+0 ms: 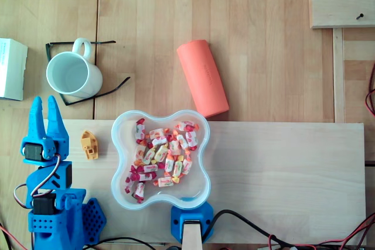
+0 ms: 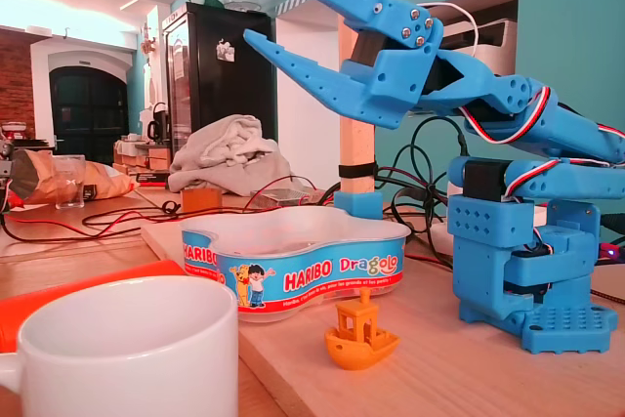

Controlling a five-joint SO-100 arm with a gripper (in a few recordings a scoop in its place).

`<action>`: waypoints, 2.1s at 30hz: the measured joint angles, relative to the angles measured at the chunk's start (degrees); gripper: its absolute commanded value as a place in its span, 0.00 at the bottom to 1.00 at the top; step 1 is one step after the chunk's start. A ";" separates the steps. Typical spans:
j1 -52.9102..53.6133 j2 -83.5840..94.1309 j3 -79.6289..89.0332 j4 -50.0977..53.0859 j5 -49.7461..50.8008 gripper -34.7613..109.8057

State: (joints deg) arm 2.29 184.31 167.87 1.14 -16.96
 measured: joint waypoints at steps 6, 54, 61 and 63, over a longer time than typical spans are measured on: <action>-1.49 2.90 7.82 -0.88 0.62 0.36; 1.32 2.99 -8.09 10.63 11.51 0.36; 16.88 2.99 -10.20 23.03 36.30 0.36; 21.53 2.99 -10.20 26.89 46.32 0.36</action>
State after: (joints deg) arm 23.82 187.29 157.68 28.04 29.36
